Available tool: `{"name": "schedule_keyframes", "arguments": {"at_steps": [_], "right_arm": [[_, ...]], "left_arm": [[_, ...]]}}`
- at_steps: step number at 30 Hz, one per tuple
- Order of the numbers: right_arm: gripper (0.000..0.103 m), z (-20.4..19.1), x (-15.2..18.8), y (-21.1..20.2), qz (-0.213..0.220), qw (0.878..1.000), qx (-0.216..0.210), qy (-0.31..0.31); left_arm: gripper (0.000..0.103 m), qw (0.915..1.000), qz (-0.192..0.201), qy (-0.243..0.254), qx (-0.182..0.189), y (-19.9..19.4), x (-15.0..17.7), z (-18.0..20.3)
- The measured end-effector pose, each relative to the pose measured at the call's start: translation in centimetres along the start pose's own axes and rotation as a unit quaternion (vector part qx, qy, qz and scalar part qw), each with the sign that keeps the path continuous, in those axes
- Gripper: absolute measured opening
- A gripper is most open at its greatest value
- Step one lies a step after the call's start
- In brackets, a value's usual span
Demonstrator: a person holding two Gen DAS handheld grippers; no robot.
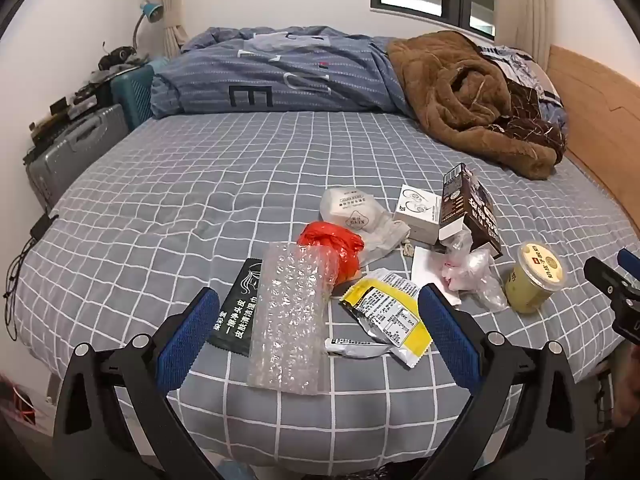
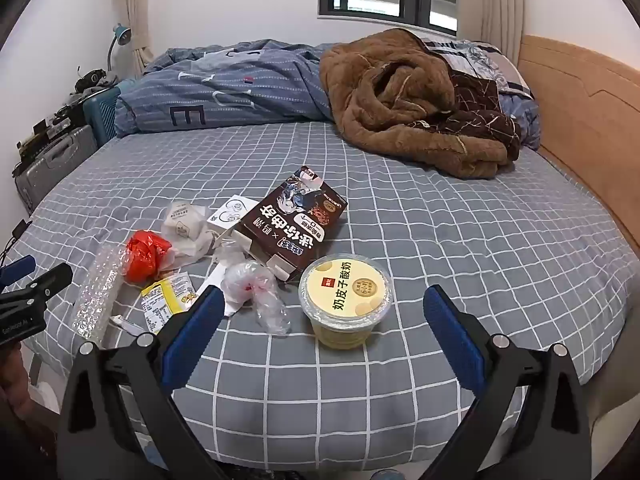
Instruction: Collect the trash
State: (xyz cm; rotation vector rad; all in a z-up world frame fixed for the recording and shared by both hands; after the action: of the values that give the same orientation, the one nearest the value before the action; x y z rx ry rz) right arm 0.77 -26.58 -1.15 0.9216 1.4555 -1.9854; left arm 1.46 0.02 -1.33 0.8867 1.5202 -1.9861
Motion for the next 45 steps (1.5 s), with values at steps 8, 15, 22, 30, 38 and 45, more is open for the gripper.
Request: {"name": "schedule_keyframes", "arguments": {"at_steps": [8,15,22,30,38,45], "right_arm": [[0.096,0.1,0.1,0.3,0.001,1.000,0.000,0.003],[0.096,0.3,0.0,1.1,-0.002,1.000,-0.001,0.002],[0.096,-0.2,0.2,0.5,0.003,1.000,0.003,0.000],[0.096,-0.3,-0.1,0.1,0.009,1.000,0.001,0.002],[0.096,0.0,-0.1,0.2,0.009,1.000,0.001,0.005],[0.096,0.2,-0.2,0.3,0.009,1.000,0.001,0.007]], "left_arm": [[0.097,1.0000,-0.003,-0.001,-0.002,-0.3,-0.1,-0.3],[0.097,1.0000,-0.008,0.005,0.001,0.4,0.1,-0.2],[0.097,0.9999,-0.008,0.010,-0.001,0.6,0.2,0.3],[0.097,1.0000,-0.003,0.007,0.004,0.4,0.2,0.2],[0.097,1.0000,0.000,0.008,0.004,0.4,0.2,0.3],[0.097,0.9999,-0.001,0.011,0.003,0.3,0.2,0.3]]}}
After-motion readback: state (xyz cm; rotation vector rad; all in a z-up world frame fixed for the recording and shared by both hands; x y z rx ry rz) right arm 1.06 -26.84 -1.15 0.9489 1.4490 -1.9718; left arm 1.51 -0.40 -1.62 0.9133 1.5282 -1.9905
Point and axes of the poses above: each gripper's, at about its wrist camera, not at the fingertips, and y roughly the way its jaws point, z to its right, x to its underside, the point moved 2 cm from there along y, roughly the way its jaws point, and after that the axes turned 15 degrees about x, right-handed, at the moved point
